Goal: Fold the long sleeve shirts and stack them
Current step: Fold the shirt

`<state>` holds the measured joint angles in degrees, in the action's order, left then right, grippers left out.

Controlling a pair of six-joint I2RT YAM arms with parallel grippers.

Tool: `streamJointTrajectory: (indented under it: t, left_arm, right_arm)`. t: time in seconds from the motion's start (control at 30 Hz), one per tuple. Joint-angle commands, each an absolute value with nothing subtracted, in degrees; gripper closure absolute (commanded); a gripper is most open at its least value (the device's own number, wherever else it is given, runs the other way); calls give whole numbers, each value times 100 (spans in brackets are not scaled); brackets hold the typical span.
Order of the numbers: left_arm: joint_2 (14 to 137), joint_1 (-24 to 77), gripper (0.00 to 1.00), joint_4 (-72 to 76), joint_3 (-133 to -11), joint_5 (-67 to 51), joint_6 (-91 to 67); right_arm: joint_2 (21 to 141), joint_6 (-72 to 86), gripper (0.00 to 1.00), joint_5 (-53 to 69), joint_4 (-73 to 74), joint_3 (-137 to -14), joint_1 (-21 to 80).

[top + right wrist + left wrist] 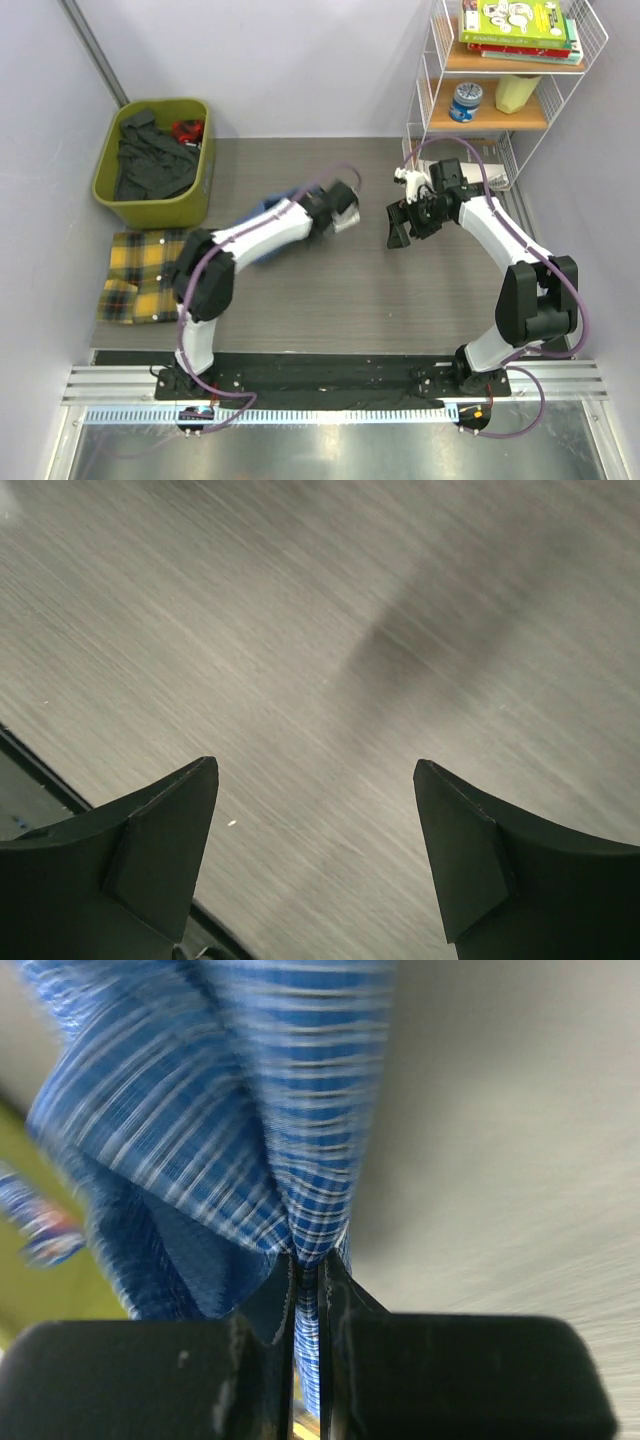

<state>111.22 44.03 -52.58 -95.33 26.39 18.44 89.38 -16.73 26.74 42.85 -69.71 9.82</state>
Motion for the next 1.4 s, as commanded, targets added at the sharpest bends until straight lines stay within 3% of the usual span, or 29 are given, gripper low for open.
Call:
streamJointTrajectory:
  t: [0.0, 0.13, 0.17, 0.23, 0.37, 0.53, 0.7, 0.8, 0.93, 1.07, 1.17, 1.27, 1.37]
  left_arm:
    - [12019, 5096, 100, -4895, -9393, 2989, 1232]
    - [12743, 5667, 99, -5447, -10384, 2541, 537]
    - [12805, 5721, 91, -5719, -10597, 2192, 458]
    - [12753, 5835, 55, -6010, -11097, 1638, 352]
    - [12227, 5871, 44, -6923, -11715, -144, 404]
    - [11164, 4882, 41, -7067, -11462, -651, 1245]
    - [11206, 3300, 51, -7075, -10813, -701, 2634]
    - [11233, 3042, 58, -6698, -10138, -615, 3566]
    - [11285, 3076, 64, -5856, -9142, -518, 4034]
    - [11504, 3418, 74, -5634, -8728, -711, 3386]
    - [11733, 4582, 82, -5538, -8464, -1271, 2069]
    - [12032, 5620, 79, -5528, -8998, -2350, 530]
    - [11788, 5792, 71, -5389, -9631, -3180, -297]
  right_arm:
    - [8718, -1424, 15, 3076, 4386, -6742, 835]
    - [8728, -1266, 15, 3208, 4403, -6487, 651]
    - [8710, -1231, 15, 3295, 4412, -6399, 598]
    - [8666, -1099, 15, 3375, 4412, -6328, 528]
    - [8552, -941, 13, 3445, 4360, -6267, 378]
    - [8455, -660, 13, 3865, 4315, -6127, 220]
    - [8517, -387, 18, 4332, 4175, -5950, 220]
    - [8604, -255, 21, 4474, 4096, -5819, 220]
    - [8587, -202, 24, 4439, 4122, -5739, 176]
    - [8552, -211, 25, 4342, 4350, -5783, 36]
    - [8648, -325, 25, 4316, 4517, -5923, -237]
    - [8815, -369, 25, 4166, 4526, -6125, -246]
    - [9078, -299, 25, 4210, 4518, -6363, -246]
